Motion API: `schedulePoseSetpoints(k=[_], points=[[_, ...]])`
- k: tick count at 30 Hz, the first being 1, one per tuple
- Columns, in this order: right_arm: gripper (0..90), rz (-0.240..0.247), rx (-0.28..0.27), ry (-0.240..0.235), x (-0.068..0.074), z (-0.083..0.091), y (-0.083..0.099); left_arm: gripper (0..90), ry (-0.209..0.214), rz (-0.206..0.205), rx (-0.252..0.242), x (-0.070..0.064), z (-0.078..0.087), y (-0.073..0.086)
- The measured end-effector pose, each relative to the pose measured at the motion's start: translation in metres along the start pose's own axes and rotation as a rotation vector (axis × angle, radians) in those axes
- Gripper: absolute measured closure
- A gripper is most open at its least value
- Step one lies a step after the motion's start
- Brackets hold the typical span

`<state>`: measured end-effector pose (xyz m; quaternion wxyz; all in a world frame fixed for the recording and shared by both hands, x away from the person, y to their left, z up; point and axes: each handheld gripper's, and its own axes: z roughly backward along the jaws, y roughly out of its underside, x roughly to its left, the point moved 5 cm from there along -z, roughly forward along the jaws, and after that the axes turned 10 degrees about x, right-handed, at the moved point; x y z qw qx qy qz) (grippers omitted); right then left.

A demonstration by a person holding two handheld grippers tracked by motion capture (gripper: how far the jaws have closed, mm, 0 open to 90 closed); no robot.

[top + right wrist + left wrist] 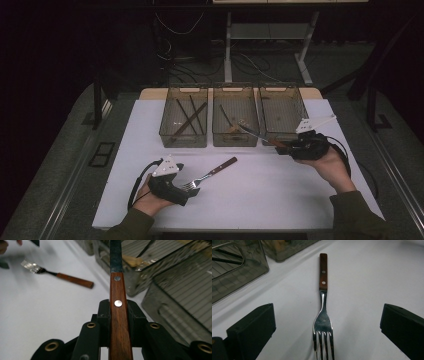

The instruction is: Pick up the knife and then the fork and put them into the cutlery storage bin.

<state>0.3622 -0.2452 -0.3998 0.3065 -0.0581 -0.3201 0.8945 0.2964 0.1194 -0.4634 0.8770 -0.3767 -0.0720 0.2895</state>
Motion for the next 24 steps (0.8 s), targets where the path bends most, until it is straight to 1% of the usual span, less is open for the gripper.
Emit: schedulePoseSetpoints(k=[1, 5, 8, 13, 15, 16, 19, 24], points=[[75.4, -0.013, -0.007, 0.003, -0.002, 0.002, 0.0, 0.0, 0.0, 0.001, -0.001, 0.0, 0.0, 0.0], [75.4, -0.051, -0.013, 0.045, -0.013, 0.005, -0.002, 0.0, 0.006, 0.011, 0.002, -0.001, 0.0, -0.001], [75.4, -0.08, -0.025, 0.064, -0.019, 0.008, -0.004, 0.0, 0.007, 0.003, 0.01, -0.002, -0.001, 0.0], [75.5, -0.114, -0.039, 0.104, -0.03, 0.012, -0.008, 0.0, -0.004, -0.001, 0.006, -0.002, -0.001, 0.0], [75.4, -0.129, -0.053, 0.109, -0.035, 0.014, -0.01, 0.0, -0.007, -0.003, 0.01, -0.002, -0.001, 0.0], [75.4, -0.143, -0.054, 0.113, -0.037, 0.014, -0.011, 0.0, -0.007, -0.004, 0.011, -0.001, -0.001, 0.0], [75.5, -0.16, -0.055, 0.133, -0.046, 0.014, -0.014, 0.0, -0.008, -0.006, 0.013, -0.001, 0.0, 0.0], [75.4, -0.203, -0.039, 0.167, -0.061, 0.017, -0.018, 0.0, -0.016, -0.011, 0.019, -0.001, -0.001, 0.001]])
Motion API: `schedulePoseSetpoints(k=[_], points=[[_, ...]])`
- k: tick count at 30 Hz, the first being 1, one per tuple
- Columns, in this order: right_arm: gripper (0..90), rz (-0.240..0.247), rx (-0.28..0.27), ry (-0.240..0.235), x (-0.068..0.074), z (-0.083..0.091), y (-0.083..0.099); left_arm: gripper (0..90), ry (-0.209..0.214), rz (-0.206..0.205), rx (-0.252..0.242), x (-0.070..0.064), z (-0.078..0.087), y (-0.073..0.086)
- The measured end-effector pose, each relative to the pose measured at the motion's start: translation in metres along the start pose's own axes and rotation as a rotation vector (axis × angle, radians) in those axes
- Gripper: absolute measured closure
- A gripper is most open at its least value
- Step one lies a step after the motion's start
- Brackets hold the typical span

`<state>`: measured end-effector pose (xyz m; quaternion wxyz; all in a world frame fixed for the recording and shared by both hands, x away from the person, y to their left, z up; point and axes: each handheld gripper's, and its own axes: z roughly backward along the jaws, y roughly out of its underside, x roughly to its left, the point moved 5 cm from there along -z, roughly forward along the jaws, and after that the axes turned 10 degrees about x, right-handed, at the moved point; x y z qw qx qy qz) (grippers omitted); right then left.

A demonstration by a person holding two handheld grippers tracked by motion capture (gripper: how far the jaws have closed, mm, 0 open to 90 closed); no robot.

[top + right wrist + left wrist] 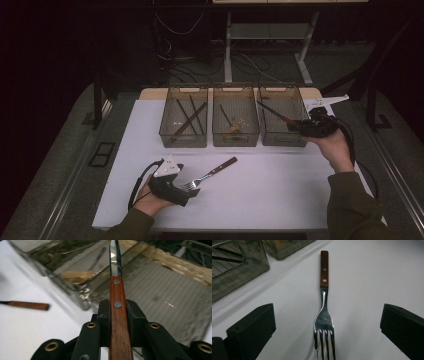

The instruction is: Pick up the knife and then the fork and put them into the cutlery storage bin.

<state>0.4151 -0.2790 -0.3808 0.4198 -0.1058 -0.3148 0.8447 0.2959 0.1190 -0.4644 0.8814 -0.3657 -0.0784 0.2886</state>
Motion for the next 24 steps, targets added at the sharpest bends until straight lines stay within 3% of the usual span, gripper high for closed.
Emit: schedulePoseSetpoints(k=[5, 13, 24], points=[[75.5, -0.039, 0.016, 0.053, -0.017, -0.001, -0.005, 0.0, 0.003, 0.0, 0.005, -0.001, -0.001, 0.0], [75.5, -0.119, 0.018, 0.083, -0.042, -0.006, -0.008, 0.0, 0.0, -0.004, 0.015, -0.001, -0.002, 0.001], [75.5, -0.182, 0.063, 0.115, -0.058, -0.022, -0.01, 0.0, -0.003, -0.006, 0.015, -0.001, -0.002, 0.001]])
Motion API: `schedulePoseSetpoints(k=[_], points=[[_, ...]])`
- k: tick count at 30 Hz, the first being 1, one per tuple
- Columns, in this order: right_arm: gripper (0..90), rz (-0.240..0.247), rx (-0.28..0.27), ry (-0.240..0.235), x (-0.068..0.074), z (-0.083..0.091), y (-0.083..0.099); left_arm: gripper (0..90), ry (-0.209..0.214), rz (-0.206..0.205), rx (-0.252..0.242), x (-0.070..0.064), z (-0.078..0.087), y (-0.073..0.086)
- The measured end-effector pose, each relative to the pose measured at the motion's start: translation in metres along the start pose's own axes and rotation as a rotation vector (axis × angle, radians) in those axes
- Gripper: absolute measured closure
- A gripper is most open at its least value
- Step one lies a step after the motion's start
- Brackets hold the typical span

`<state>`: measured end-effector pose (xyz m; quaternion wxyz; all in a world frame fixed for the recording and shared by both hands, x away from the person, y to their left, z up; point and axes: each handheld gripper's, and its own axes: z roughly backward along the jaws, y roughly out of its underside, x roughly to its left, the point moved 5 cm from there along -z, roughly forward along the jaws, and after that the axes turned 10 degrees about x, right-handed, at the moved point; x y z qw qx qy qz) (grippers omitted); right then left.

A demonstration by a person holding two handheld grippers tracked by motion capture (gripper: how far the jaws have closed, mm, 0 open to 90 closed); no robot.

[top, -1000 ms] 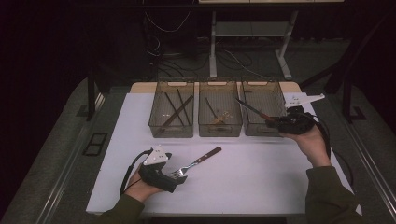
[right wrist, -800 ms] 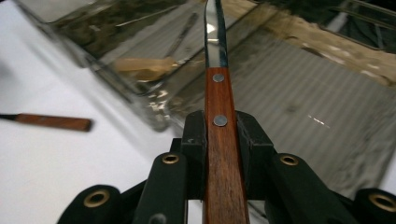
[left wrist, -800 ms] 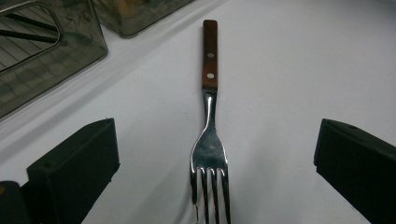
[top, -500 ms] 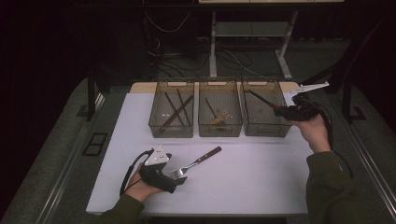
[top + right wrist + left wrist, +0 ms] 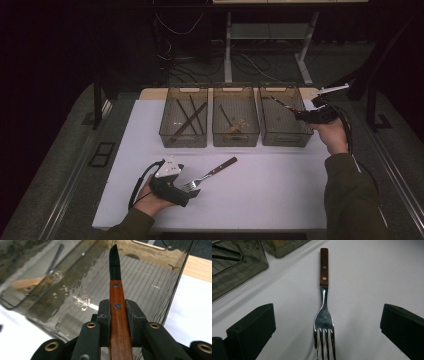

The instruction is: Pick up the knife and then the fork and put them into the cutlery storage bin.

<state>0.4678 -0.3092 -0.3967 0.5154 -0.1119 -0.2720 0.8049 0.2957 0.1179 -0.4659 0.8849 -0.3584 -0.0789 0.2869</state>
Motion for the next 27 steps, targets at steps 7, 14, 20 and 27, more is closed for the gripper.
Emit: schedulePoseSetpoints(k=[7, 14, 20, 27], points=[[75.4, -0.003, 0.04, 0.016, 0.0, -0.018, -0.002, 0.0, 0.005, -0.002, -0.001, -0.001, -0.001, 0.0], [75.4, 0.008, 0.076, 0.038, 0.005, -0.036, -0.005, 0.0, 0.012, -0.003, -0.003, -0.002, -0.001, -0.001], [75.4, 0.014, 0.105, 0.047, 0.009, -0.045, -0.006, 0.0, 0.015, -0.004, -0.001, -0.002, -0.001, 0.0], [75.2, 0.007, 0.111, 0.052, 0.008, -0.049, -0.005, 0.0, 0.019, -0.006, 0.002, -0.003, -0.001, -0.001]])
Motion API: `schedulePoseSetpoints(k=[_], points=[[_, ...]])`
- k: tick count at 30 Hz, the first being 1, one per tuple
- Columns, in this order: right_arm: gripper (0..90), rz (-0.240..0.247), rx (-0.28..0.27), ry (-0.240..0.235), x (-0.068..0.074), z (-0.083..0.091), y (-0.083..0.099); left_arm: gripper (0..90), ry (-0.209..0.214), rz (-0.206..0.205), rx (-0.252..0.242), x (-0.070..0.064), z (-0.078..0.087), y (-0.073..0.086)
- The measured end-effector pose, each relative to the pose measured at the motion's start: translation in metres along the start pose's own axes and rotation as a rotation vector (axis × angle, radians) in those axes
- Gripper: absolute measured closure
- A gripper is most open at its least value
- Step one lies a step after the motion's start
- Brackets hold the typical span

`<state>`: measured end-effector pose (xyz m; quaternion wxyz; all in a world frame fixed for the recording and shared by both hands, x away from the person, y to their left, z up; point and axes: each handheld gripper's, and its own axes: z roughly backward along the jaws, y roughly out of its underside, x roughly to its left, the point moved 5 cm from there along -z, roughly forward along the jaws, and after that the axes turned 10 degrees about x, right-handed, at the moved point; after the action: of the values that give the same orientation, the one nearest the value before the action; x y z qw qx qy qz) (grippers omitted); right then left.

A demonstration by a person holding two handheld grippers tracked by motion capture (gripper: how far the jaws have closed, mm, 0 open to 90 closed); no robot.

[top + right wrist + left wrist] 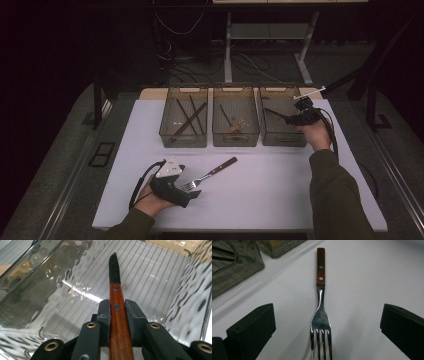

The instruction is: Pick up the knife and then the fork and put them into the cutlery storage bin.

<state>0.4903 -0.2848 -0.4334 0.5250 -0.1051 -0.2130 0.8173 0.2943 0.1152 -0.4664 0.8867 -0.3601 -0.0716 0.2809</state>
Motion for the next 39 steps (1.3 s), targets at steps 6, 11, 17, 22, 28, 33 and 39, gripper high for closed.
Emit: schedulePoseSetpoints(k=[6, 11, 17, 22, 28, 33, 39], points=[[74.2, 0.011, 0.008, 0.01, -0.001, -0.001, 0.001, 0.0, 0.003, -0.004, 0.003, 0.0, 0.0, 0.0], [66.0, 0.005, 0.009, 0.02, -0.002, -0.001, 0.001, 0.0, 0.005, -0.006, 0.002, -0.001, 0.0, 0.0], [57.6, -0.002, -0.026, 0.001, -0.004, 0.004, 0.002, 0.0, 0.005, -0.007, 0.003, -0.001, 0.0, 0.0], [46.1, -0.011, -0.076, -0.033, -0.003, 0.016, 0.003, 0.0, 0.004, -0.004, 0.004, 0.0, 0.0, 0.0], [32.8, 0.039, -0.135, -0.075, 0.009, 0.035, 0.007, 0.0, 0.008, -0.001, 0.003, 0.0, 0.0, 0.0], [26.4, 0.072, -0.182, -0.095, 0.021, 0.05, 0.016, 0.0, 0.007, 0.003, 0.001, 0.0, 0.0, 0.0], [18.7, 0.142, -0.211, -0.12, 0.044, 0.06, 0.034, 0.0, 0.008, 0.002, 0.001, -0.001, 0.0, 0.0]])
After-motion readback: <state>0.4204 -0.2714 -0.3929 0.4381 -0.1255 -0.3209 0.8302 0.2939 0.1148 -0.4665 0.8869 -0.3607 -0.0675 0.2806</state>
